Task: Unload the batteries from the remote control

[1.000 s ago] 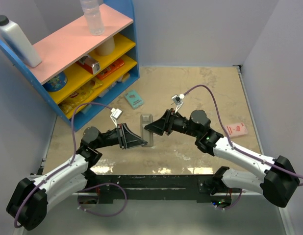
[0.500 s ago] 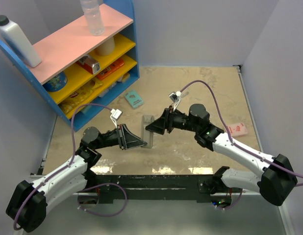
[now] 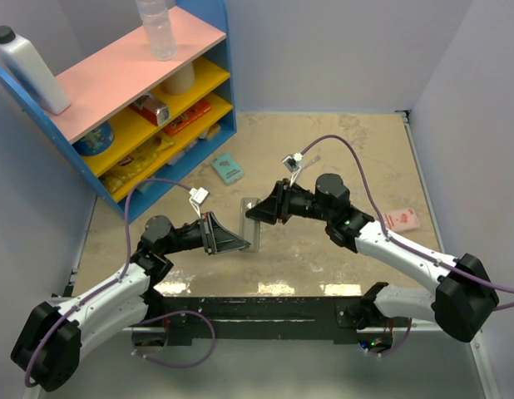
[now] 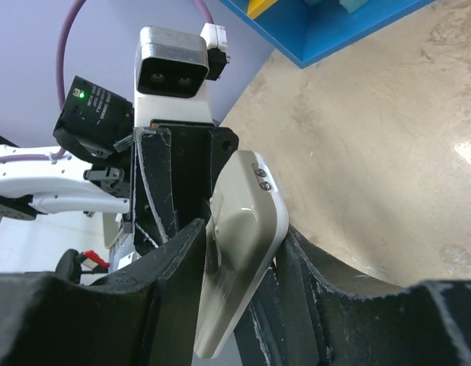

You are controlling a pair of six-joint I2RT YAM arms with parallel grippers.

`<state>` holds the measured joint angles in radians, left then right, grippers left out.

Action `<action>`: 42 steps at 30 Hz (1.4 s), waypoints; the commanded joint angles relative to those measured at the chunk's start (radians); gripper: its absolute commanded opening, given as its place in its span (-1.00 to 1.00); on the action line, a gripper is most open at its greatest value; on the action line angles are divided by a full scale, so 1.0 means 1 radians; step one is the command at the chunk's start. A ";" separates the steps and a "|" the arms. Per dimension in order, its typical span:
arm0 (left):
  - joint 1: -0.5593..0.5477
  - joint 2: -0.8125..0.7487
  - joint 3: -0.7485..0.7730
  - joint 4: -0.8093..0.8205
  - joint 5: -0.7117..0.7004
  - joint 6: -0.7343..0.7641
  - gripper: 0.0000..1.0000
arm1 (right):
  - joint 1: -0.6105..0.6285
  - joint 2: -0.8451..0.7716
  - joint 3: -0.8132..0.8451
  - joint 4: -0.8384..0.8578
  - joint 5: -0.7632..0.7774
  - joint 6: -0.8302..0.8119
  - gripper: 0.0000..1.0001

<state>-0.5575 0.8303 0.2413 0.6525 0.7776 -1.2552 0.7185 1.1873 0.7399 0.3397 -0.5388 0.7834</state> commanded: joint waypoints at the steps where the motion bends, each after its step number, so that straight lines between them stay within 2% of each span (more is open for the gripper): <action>1: -0.001 0.000 -0.007 0.068 0.014 -0.013 -1.00 | -0.004 0.012 0.000 0.067 0.014 0.016 -0.10; 6: -0.002 0.003 -0.010 0.072 0.011 -0.012 -1.00 | -0.005 0.023 -0.007 0.074 0.004 0.022 -0.14; 10: -0.002 0.006 -0.014 0.078 0.011 -0.018 -1.00 | -0.004 0.023 -0.028 0.097 -0.015 0.024 -0.02; 13: -0.002 0.006 -0.017 0.081 0.012 -0.023 -1.00 | -0.005 0.026 -0.034 0.097 -0.024 0.019 -0.22; 14: -0.002 0.004 -0.016 0.084 0.012 -0.023 -1.00 | -0.004 0.026 -0.037 0.104 -0.033 0.027 -0.41; 17: -0.002 0.006 -0.016 0.081 0.023 -0.015 -1.00 | -0.005 0.040 -0.042 0.130 -0.047 0.051 -0.66; 18: -0.002 0.007 -0.008 0.075 0.031 -0.007 -0.75 | -0.005 0.044 -0.042 0.131 -0.047 0.054 -0.71; 21: -0.002 -0.005 0.039 -0.064 0.040 0.075 -0.27 | -0.005 0.066 -0.034 0.127 -0.053 0.076 -0.92; 22: -0.002 -0.016 0.059 -0.205 0.028 0.152 -0.19 | -0.007 0.072 -0.028 0.121 -0.052 0.077 -0.96; 24: -0.001 -0.051 0.125 -0.357 -0.035 0.238 -0.01 | -0.011 0.083 -0.027 0.108 -0.053 0.086 -1.00; 25: -0.002 -0.062 0.148 -0.499 -0.063 0.320 0.03 | -0.014 0.086 -0.030 0.108 -0.052 0.092 -1.00; 31: -0.002 -0.071 0.324 -0.900 -0.228 0.575 0.22 | -0.045 0.089 -0.051 0.107 -0.041 0.119 -1.00; 34: -0.004 -0.054 0.421 -1.017 -0.322 0.721 0.21 | -0.062 0.100 -0.066 0.119 -0.052 0.143 -1.00; 36: -0.004 -0.066 0.466 -1.041 -0.379 0.793 0.22 | -0.070 0.109 -0.070 0.127 -0.059 0.157 -1.00; 40: -0.004 -0.125 0.460 -0.987 -0.377 0.969 0.22 | -0.093 0.124 -0.079 0.128 -0.064 0.165 -1.00; 42: -0.005 -0.158 0.431 -0.956 -0.411 1.008 0.22 | -0.097 0.139 -0.077 0.125 -0.084 0.166 -1.00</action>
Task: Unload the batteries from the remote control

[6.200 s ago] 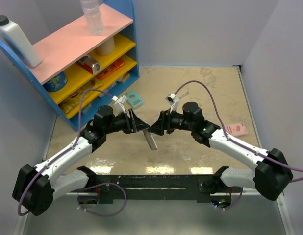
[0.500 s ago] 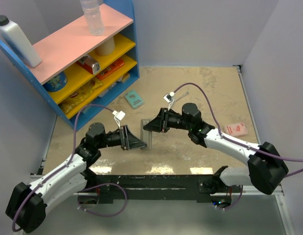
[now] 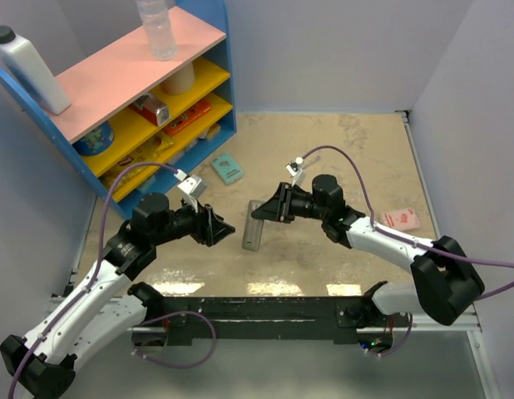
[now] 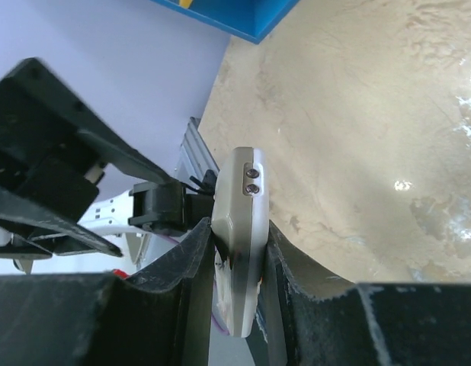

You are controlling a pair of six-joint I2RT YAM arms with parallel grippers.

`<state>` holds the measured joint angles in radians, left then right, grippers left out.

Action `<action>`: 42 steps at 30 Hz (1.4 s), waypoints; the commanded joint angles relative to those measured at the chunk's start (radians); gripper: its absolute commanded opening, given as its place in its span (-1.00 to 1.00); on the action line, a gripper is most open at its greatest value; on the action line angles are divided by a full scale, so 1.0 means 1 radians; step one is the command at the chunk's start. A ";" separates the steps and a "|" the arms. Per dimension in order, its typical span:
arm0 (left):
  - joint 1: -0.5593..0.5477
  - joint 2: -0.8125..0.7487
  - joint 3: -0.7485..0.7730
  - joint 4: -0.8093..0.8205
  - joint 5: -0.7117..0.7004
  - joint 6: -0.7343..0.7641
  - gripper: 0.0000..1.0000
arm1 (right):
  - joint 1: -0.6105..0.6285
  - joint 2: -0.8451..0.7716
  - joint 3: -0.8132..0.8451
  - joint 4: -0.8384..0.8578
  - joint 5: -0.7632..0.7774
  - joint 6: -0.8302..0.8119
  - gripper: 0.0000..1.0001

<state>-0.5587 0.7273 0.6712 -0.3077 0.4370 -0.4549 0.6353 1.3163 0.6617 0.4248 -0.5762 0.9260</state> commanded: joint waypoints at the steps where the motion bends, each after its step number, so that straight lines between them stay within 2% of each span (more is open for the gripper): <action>1: -0.006 -0.061 -0.010 0.031 -0.064 0.276 0.22 | -0.017 0.018 0.009 0.039 -0.059 0.022 -1.00; 6: -0.035 0.009 0.004 -0.002 -0.096 0.485 0.22 | -0.025 0.067 0.041 -0.006 -0.126 -0.009 -1.00; 10: -0.114 -0.008 -0.021 0.100 -0.136 0.590 0.21 | -0.034 0.080 0.064 -0.021 -0.162 -0.038 -1.00; 13: -0.158 -0.020 -0.053 0.192 -0.132 0.596 0.22 | -0.039 0.089 0.079 -0.035 -0.175 -0.041 -1.00; 14: -0.167 -0.017 -0.071 0.209 -0.100 0.602 0.27 | -0.040 0.092 0.082 -0.037 -0.175 -0.041 -1.00; 17: -0.213 -0.009 -0.108 0.263 -0.087 0.634 0.22 | -0.039 0.106 0.090 -0.046 -0.185 -0.041 -1.00; 22: -0.294 0.003 -0.170 0.367 -0.141 0.697 0.20 | -0.039 0.110 0.084 -0.037 -0.197 -0.041 -1.00; 25: -0.313 0.024 -0.165 0.361 -0.173 0.739 0.19 | -0.040 0.098 0.073 -0.032 -0.194 -0.042 -1.00; 30: -0.334 0.037 -0.171 0.369 -0.130 0.812 0.23 | -0.040 0.100 0.059 -0.011 -0.191 -0.033 -1.00; 42: -0.345 0.066 -0.171 0.340 -0.175 0.849 0.28 | -0.040 0.096 0.042 0.025 -0.188 -0.007 -1.00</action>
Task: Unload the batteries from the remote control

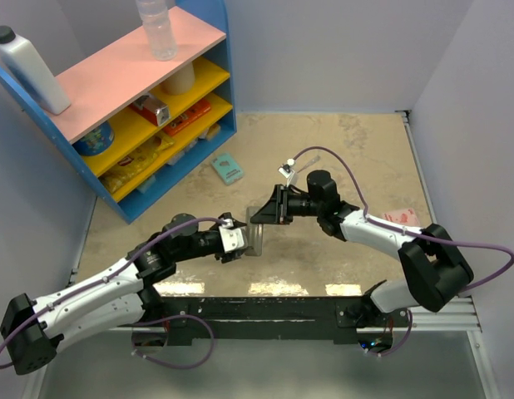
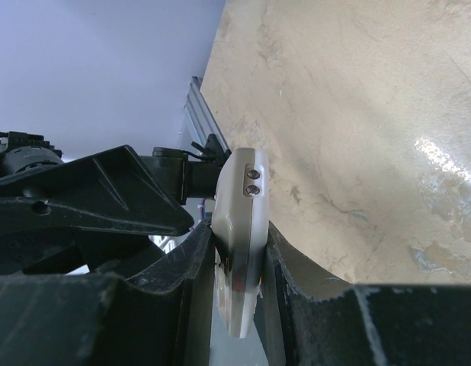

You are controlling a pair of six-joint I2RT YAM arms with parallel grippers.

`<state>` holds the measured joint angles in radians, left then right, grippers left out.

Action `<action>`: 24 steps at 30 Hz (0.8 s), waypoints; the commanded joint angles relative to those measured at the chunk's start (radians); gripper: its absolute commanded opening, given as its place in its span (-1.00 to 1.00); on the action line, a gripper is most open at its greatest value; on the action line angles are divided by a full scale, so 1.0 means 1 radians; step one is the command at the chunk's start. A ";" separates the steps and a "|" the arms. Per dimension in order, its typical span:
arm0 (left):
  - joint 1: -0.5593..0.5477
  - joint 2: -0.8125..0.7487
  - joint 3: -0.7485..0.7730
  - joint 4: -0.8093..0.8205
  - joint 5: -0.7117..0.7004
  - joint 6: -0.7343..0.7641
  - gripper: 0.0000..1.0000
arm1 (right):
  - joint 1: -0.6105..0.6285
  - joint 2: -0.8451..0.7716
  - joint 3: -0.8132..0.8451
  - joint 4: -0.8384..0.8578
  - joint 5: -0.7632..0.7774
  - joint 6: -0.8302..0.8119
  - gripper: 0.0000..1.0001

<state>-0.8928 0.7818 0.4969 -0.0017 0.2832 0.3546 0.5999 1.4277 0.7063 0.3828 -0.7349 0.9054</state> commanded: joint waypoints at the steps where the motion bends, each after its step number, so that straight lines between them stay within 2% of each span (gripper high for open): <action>1: -0.012 0.017 0.006 0.034 -0.021 0.041 0.28 | -0.005 -0.015 -0.004 0.068 -0.029 0.016 -1.00; 24: -0.023 0.040 0.000 0.025 -0.001 0.066 0.31 | -0.005 -0.009 -0.021 0.088 -0.026 0.027 -1.00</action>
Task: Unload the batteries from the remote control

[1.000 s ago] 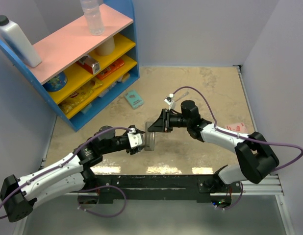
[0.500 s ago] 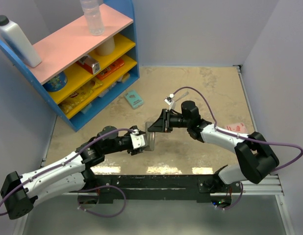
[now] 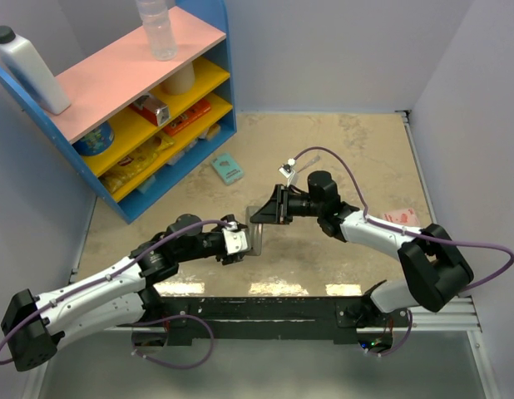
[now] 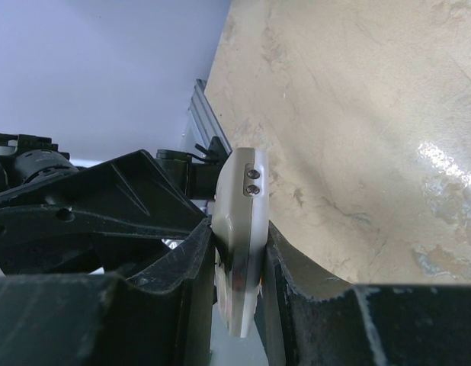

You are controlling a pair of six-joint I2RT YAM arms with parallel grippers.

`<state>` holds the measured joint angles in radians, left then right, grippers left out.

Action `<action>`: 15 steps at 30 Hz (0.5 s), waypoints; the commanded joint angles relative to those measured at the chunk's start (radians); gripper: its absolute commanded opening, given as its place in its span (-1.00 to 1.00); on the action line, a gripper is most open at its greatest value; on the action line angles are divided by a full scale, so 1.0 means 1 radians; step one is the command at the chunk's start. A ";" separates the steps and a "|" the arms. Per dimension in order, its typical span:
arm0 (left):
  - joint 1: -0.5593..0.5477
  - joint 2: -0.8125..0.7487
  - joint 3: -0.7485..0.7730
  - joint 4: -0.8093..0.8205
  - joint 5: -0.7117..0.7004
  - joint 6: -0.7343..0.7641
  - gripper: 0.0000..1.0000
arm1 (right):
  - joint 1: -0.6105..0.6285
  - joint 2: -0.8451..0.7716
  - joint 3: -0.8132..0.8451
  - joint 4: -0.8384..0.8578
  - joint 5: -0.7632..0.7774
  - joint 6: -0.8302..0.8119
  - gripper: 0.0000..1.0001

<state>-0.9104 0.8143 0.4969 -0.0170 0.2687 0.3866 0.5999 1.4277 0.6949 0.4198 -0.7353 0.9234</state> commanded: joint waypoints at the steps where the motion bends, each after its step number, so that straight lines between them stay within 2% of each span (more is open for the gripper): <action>1: -0.005 0.009 -0.001 0.038 0.014 0.037 0.31 | -0.005 -0.009 -0.009 0.053 -0.027 0.011 -1.00; 15: -0.005 0.013 -0.017 0.095 -0.025 0.055 0.30 | 0.001 0.011 -0.031 0.099 -0.030 0.035 -1.00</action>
<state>-0.9123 0.8303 0.4927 -0.0040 0.2550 0.4129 0.5999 1.4319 0.6697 0.4561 -0.7326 0.9348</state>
